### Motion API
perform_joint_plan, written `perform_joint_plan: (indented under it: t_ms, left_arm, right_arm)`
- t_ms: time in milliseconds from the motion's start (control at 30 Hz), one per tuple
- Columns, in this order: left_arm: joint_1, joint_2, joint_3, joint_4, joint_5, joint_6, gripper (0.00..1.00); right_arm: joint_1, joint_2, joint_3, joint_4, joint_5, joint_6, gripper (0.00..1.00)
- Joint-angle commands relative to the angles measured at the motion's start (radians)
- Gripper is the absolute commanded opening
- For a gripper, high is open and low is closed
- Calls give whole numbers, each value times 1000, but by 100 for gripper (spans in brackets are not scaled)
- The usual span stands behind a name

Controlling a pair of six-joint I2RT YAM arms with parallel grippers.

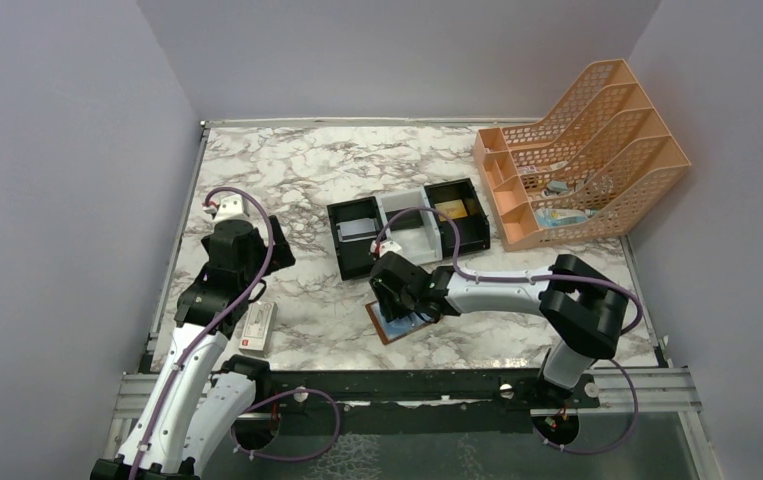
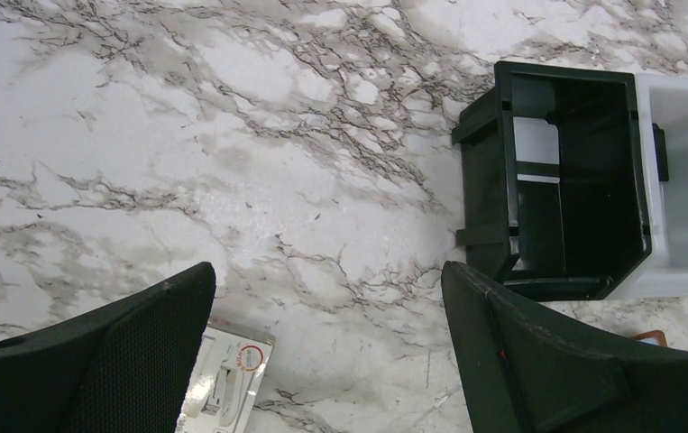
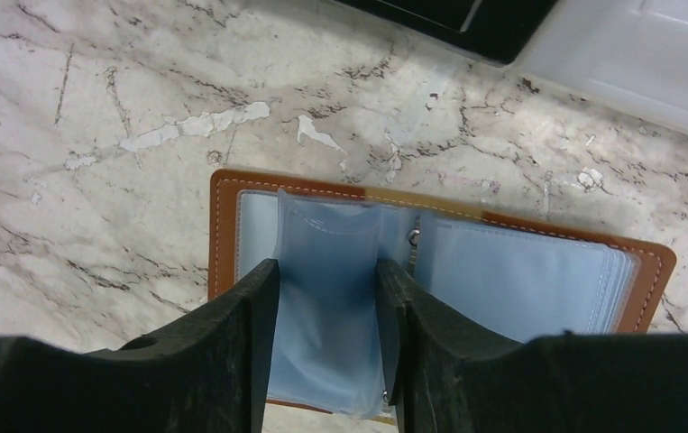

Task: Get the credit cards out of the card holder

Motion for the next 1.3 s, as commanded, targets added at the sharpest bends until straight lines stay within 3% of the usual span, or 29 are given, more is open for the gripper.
perform_joint_plan:
  t_ms: [0,167,367,467,600,700,800,1033,1100,1267]
  left_arm:
    - [4,-1,-11,28,45,15,99]
    - [4,9,-33,103,278,57,99]
    - [3,55,-88,232,670,-62,91]
    - [-17,21,-132,320,773,-151,89]
    - [-58,-37,-187,355,742,-233,87]
    - [-120,-41,-229,387,734,-292,85]
    - [-252,-31,-259,418,644,-345,83]
    - [-636,164,-256,517,286,-440,79]
    - [-686,218,-259,548,232,-482,75]
    - [-723,324,-250,567,204,-504,74]
  right_arm:
    - [5,-15,-46,-6,14,49,40]
    - [-4,-52,-68,82,-74,79,37]
    - [-8,-148,-58,149,-188,88,54]
    - [-8,-234,-39,95,-120,59,65]
    - [-35,-321,-67,5,-7,52,64]
    - [-92,-370,-133,10,-62,71,59]
    - [-172,-416,-216,52,-180,97,54]
    - [-254,-437,-315,109,-317,106,48]
    - [-254,-432,-315,86,-294,116,47]
    - [-254,-431,-323,75,-285,108,43]
